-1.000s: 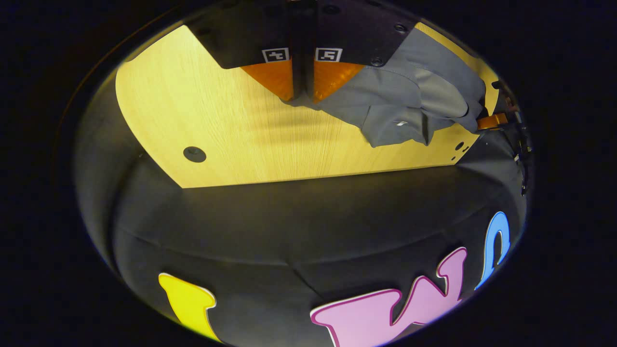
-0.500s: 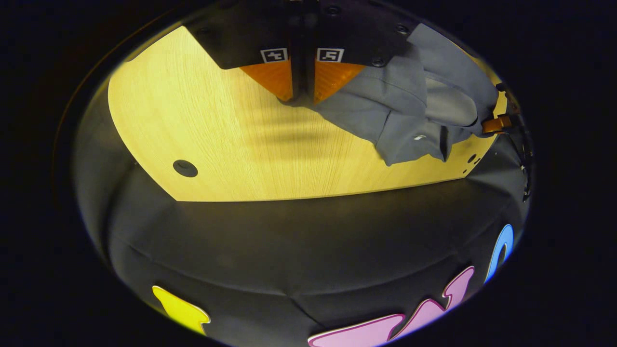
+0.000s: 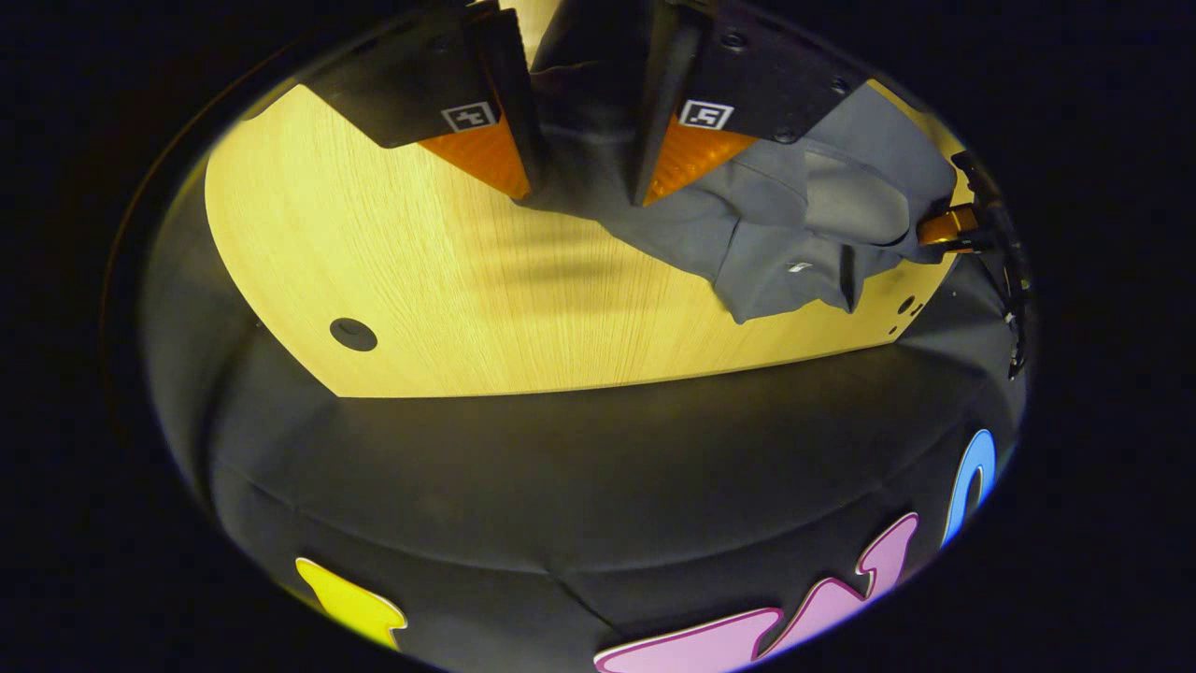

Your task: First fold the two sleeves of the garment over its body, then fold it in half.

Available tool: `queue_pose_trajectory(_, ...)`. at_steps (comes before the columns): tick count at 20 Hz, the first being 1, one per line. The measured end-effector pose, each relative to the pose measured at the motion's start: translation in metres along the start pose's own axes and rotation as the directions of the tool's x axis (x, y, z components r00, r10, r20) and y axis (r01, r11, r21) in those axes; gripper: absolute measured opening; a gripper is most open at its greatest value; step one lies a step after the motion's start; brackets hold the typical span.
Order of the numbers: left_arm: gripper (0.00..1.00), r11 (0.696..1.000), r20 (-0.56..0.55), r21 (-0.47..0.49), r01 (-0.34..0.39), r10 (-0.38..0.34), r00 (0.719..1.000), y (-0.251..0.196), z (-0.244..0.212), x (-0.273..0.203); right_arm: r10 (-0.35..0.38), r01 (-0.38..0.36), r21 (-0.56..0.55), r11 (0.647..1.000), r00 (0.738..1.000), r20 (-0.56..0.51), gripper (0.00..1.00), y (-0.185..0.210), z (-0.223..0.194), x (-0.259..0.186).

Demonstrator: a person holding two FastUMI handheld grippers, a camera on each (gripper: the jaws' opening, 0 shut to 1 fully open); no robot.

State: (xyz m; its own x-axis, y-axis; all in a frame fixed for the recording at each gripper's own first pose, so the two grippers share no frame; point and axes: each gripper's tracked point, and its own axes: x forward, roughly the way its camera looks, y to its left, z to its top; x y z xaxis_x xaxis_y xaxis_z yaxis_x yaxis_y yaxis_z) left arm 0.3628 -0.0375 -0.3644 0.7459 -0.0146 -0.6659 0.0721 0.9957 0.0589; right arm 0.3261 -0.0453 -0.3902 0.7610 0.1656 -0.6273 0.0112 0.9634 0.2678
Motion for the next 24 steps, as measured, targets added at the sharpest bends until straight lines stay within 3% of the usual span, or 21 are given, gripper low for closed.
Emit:
queue_pose_trajectory(1,0.75,1.000,-0.004,-0.001,0.008,-0.008,1.000,-0.002,-0.001,-0.003,0.007,-0.007,0.003,1.000,1.000,-0.001,0.51,0.003,0.001,-0.002)
queue_pose_trajectory(2,0.81,1.000,-0.006,-0.001,0.014,-0.014,1.000,-0.005,-0.002,-0.006,0.014,-0.014,0.006,1.000,1.000,0.001,0.69,0.007,0.002,-0.005)
queue_pose_trajectory(4,0.86,1.000,0.000,0.015,0.012,-0.012,1.000,-0.006,-0.001,-0.014,0.021,-0.021,0.006,1.000,1.000,0.004,0.82,0.011,0.005,-0.012)
queue_pose_trajectory(7,0.88,0.999,0.018,0.051,0.007,-0.008,1.000,-0.009,0.004,-0.029,0.003,-0.002,-0.018,1.000,1.000,0.019,0.92,0.008,0.011,-0.028)
queue_pose_trajectory(8,0.88,0.998,0.024,0.055,0.010,-0.011,1.000,-0.009,0.005,-0.036,0.000,0.001,-0.022,1.000,1.000,0.024,0.85,0.007,0.014,-0.033)
queue_pose_trajectory(9,0.88,0.998,0.029,0.055,0.015,-0.017,0.999,-0.011,0.007,-0.042,0.002,-0.001,-0.023,1.000,1.000,0.029,0.97,0.007,0.016,-0.041)
queue_pose_trajectory(15,0.91,0.999,0.102,0.037,0.036,-0.039,0.994,-0.021,0.020,-0.095,0.008,-0.007,-0.015,1.000,0.996,0.084,0.98,0.000,0.029,-0.092)
queue_pose_trajectory(24,0.91,0.992,0.231,0.058,0.112,-0.122,0.965,-0.049,0.030,-0.200,0.103,-0.096,-0.048,0.994,0.979,0.174,0.97,0.029,0.030,-0.187)
